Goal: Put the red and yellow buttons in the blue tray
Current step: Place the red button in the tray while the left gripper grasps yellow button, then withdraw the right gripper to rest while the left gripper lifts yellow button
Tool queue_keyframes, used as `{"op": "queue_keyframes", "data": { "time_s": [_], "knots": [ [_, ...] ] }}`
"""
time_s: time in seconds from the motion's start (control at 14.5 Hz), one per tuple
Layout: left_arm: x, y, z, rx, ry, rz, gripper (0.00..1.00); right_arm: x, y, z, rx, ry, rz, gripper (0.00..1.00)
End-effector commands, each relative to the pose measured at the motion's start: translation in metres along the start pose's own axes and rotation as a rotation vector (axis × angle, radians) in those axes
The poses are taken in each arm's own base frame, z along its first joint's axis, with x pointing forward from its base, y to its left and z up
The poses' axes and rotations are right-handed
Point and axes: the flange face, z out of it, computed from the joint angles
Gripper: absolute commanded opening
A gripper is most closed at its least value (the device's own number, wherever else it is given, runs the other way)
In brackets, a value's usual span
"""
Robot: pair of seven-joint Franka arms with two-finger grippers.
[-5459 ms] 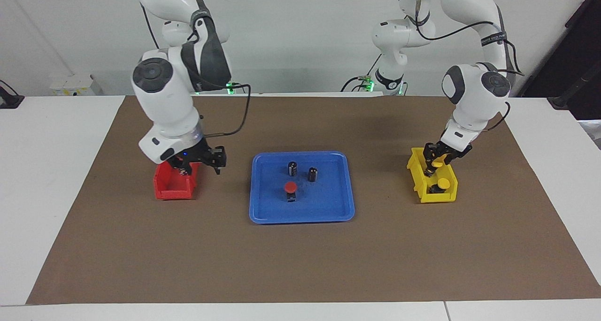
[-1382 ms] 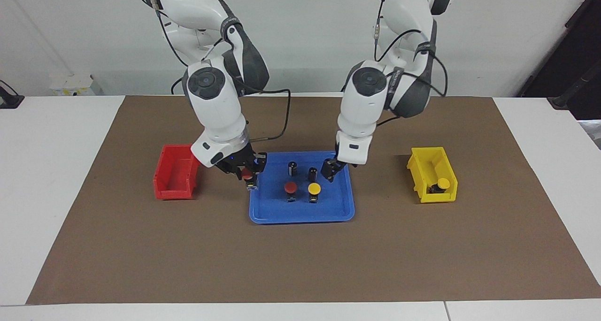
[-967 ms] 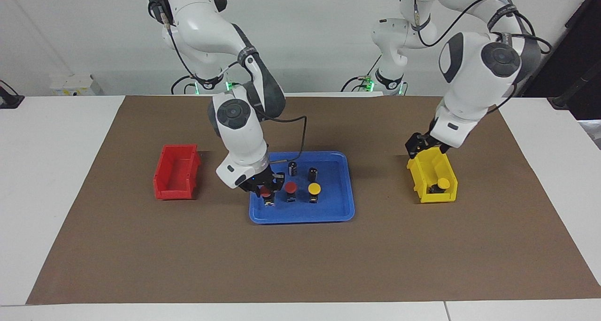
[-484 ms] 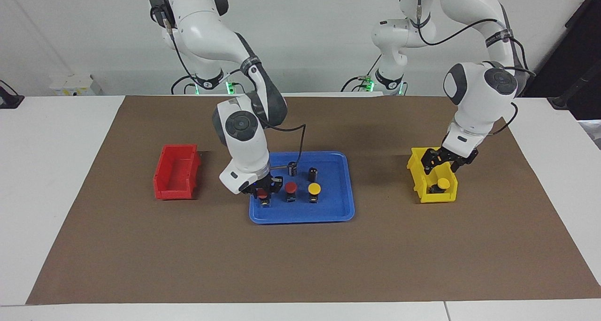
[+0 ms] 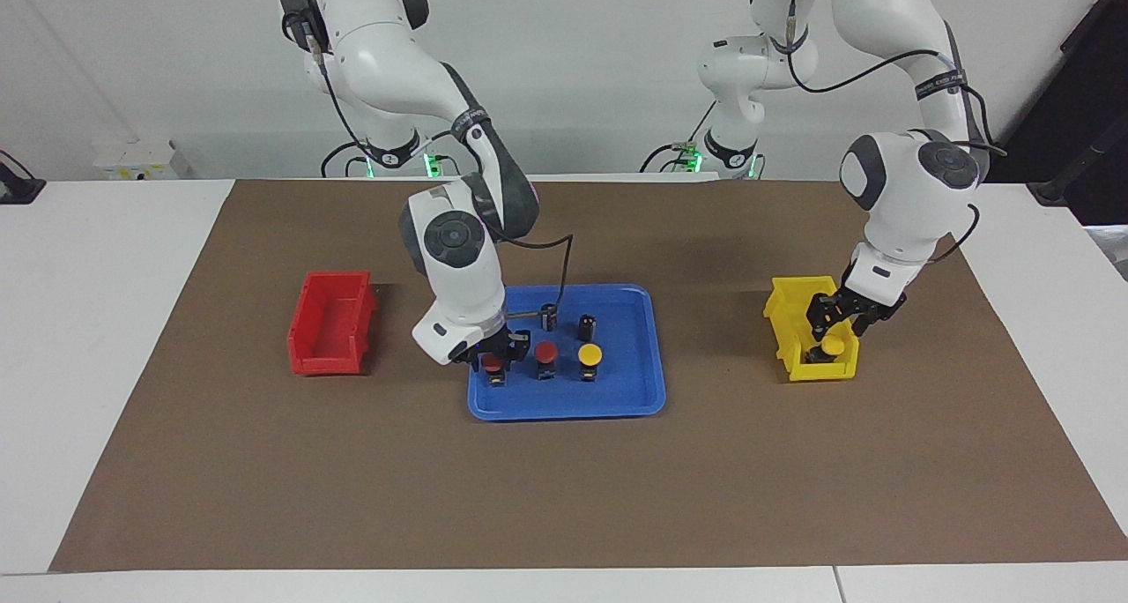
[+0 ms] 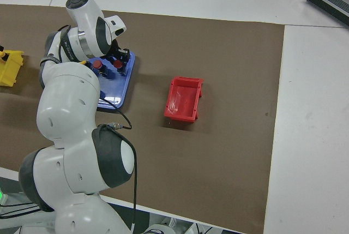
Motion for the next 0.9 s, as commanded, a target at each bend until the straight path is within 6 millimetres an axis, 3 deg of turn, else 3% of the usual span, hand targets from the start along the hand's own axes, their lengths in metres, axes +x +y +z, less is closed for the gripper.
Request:
{"op": "queue_keyframes", "data": {
  "time_s": [0.0, 0.21, 0.35, 0.48, 0.55, 0.69, 0.83],
  "knots": [
    [-0.003, -0.003, 0.020, -0.002, 0.028, -0.003, 0.74, 0.004, 0.017, -0.053, -0.002, 0.044, 0.031, 1.00],
    [-0.004, -0.001, 0.032, -0.004, 0.029, -0.011, 0.72, -0.004, 0.082, -0.138, -0.005, 0.072, 0.108, 1.00],
    [-0.005, -0.002, 0.032, -0.003, 0.025, -0.011, 0.41, -0.017, 0.133, -0.184, -0.016, 0.064, 0.134, 1.00],
    [-0.006, -0.002, 0.033, -0.002, 0.012, -0.006, 0.17, -0.039, 0.175, -0.220, -0.031, 0.025, 0.129, 1.00],
    [-0.006, -0.001, 0.033, -0.002, 0.014, -0.005, 0.11, -0.053, 0.196, -0.240, -0.037, 0.012, 0.127, 1.00],
    [-0.005, 0.001, 0.031, -0.003, 0.015, -0.005, 0.07, -0.074, 0.239, -0.269, -0.038, -0.001, 0.133, 1.00],
    [0.002, 0.004, 0.020, -0.003, 0.012, -0.003, 0.04, -0.086, 0.276, -0.284, -0.033, -0.010, 0.107, 1.00]
  ]
}}
